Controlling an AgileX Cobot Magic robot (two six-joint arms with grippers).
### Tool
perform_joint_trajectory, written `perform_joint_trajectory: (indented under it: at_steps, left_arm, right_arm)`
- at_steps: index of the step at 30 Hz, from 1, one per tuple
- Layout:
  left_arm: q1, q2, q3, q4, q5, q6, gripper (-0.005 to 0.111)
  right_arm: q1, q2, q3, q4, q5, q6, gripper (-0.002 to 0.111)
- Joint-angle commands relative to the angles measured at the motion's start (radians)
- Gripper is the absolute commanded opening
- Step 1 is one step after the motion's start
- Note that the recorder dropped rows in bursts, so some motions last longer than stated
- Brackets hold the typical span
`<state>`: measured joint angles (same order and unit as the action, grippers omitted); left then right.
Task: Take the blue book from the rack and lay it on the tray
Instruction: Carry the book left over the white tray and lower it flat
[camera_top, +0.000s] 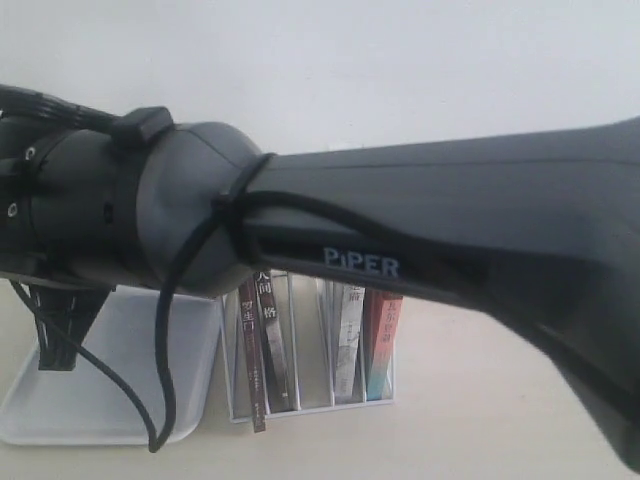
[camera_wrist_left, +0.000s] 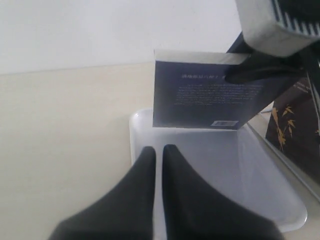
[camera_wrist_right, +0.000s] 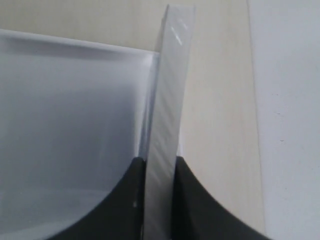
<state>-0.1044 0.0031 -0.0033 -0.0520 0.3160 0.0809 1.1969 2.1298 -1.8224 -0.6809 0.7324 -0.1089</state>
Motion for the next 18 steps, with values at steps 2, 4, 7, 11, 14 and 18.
perform_joint_trajectory:
  at_steps: [2,4,7,11,14,18]
  left_arm:
    - [0.004,-0.003,0.003,0.001,-0.002,-0.007,0.005]
    - [0.004,-0.003,0.003,0.001,-0.002,-0.007,0.005]
    - [0.004,-0.003,0.003,0.001,-0.002,-0.007,0.005]
    - [0.004,-0.003,0.003,0.001,-0.002,-0.007,0.005]
    - [0.004,-0.003,0.003,0.001,-0.002,-0.007,0.005]
    - [0.004,-0.003,0.003,0.001,-0.002,-0.007,0.005]
  right_arm:
    - [0.001,0.021,-0.004,0.120,-0.007,-0.142,0.000]
    - [0.001,0.029,-0.004,0.185,-0.003,-0.197,0.000]
    - [0.001,0.046,-0.004,0.249,-0.002,-0.240,0.000]
    - [0.001,0.065,-0.004,0.265,0.023,-0.240,0.000]
    - [0.001,0.076,-0.004,0.275,0.044,-0.240,0.000]
    - [0.001,0.077,-0.004,0.326,0.042,-0.238,0.000]
